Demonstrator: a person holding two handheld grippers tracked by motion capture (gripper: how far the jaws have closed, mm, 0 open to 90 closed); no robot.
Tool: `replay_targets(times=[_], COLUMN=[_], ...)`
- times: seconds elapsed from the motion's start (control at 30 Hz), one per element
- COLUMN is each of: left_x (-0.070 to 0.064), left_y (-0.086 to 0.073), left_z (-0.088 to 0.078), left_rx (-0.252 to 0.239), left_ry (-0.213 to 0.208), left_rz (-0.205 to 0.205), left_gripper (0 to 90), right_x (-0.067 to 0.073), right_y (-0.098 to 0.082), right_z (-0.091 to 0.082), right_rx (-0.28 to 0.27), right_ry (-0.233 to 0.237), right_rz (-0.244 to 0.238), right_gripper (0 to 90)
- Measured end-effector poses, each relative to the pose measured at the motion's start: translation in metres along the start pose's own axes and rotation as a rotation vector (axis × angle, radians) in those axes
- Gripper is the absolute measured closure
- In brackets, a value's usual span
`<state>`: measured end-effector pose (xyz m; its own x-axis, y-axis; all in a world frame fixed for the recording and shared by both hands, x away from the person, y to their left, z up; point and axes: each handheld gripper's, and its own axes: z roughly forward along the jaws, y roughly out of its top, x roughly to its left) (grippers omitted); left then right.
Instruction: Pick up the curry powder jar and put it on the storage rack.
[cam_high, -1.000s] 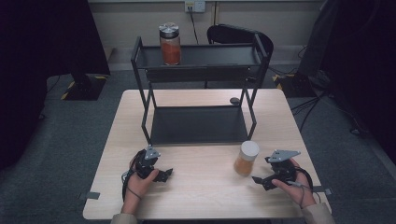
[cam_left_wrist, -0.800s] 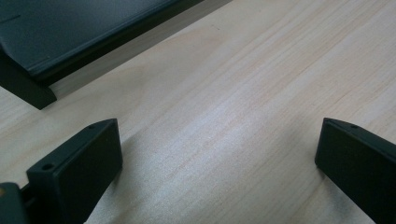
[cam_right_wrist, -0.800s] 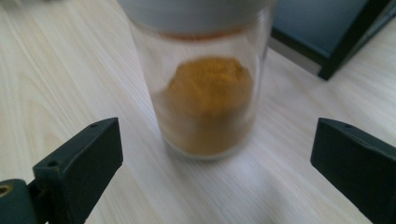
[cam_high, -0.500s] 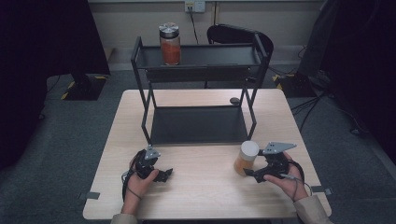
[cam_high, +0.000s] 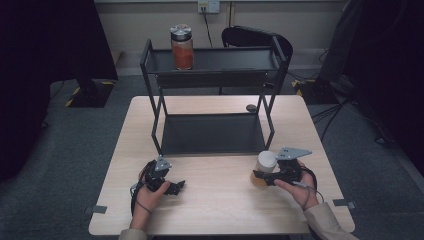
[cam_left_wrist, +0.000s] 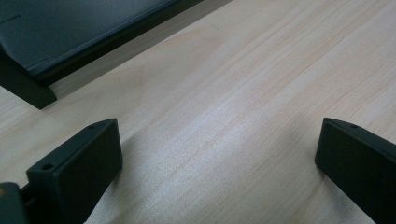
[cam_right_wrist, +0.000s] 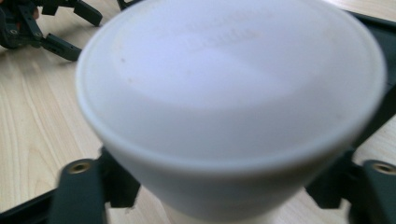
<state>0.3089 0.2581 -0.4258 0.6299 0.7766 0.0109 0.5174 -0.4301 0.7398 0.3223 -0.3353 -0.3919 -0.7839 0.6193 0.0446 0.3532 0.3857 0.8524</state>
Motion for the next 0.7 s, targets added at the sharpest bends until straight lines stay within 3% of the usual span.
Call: replay_targets(times=[0.27,0.7], left_x=[0.0,0.0], left_y=[0.0,0.0], left_z=[0.0,0.0], left_rx=[0.0,0.0], left_ry=[0.0,0.0], left_rz=[0.0,0.0], left_gripper=[0.0,0.0], right_x=[0.007,0.006], right_y=[0.004,0.027], right_z=[0.0,0.006], right_rx=[0.006,0.041], right_ry=[-0.026,-0.005], right_rz=[-0.035,-0.039], right_gripper=[33.8,34.1])
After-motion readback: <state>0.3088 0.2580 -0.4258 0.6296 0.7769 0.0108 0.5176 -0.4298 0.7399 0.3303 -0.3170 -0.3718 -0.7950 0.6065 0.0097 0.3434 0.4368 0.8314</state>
